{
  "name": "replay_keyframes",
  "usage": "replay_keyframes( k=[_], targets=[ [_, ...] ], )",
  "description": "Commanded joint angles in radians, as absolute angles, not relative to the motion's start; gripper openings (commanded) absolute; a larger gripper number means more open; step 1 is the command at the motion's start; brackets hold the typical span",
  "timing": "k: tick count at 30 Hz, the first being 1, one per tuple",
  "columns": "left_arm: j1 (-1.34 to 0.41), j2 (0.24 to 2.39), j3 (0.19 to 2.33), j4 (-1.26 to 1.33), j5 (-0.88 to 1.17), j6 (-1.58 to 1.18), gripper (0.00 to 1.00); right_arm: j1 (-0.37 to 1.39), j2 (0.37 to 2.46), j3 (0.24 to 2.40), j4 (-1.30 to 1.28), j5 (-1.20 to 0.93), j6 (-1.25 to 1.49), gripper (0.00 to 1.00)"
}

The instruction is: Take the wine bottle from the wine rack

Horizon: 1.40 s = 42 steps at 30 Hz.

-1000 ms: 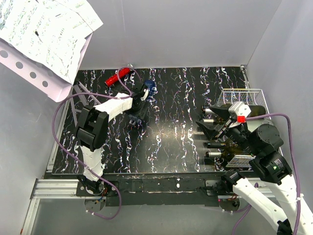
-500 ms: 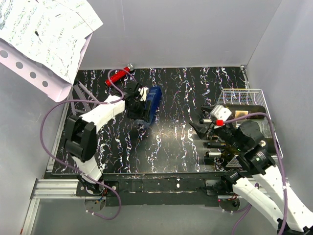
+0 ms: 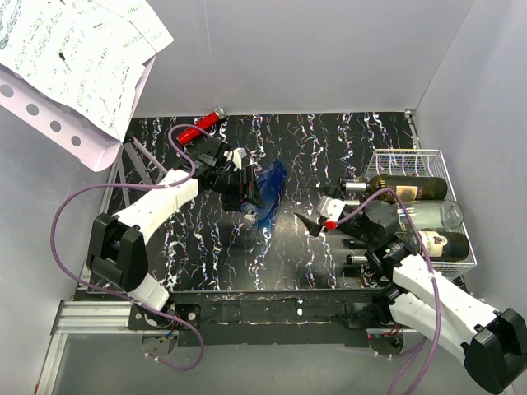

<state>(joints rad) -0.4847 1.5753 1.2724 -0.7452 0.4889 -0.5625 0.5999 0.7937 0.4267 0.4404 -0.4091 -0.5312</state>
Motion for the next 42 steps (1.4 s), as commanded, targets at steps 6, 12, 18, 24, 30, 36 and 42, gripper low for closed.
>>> replay_keyframes(
  k=[6,12,18,24,30,36,42],
  targets=[
    [-0.488,1.471,1.204,-0.608,0.699,-0.894,0.00,0.747,0.916,0.425,0.627,-0.350,-0.653,0.82],
    [-0.491,1.411,1.138,-0.491,0.769,-1.086,0.00,0.799,1.031,0.388,0.818,-0.235,-0.690,0.85],
    [-0.494,1.367,1.143,-0.476,0.746,-1.158,0.00,0.827,1.124,0.368,0.939,-0.167,-0.707,0.90],
    [-0.499,1.327,1.103,-0.436,0.750,-1.276,0.00,0.857,1.172,0.387,0.994,-0.117,-0.654,0.92],
    [-0.500,1.289,1.063,-0.396,0.729,-1.376,0.00,0.928,1.259,0.420,1.045,-0.035,-0.680,0.93],
    [-0.505,1.293,1.069,-0.387,0.727,-1.396,0.00,0.946,1.327,0.442,1.083,-0.012,-0.650,0.94],
    [-0.517,1.266,1.051,-0.390,0.732,-1.405,0.00,0.946,1.365,0.502,1.081,0.029,-0.615,0.90]
  ],
)
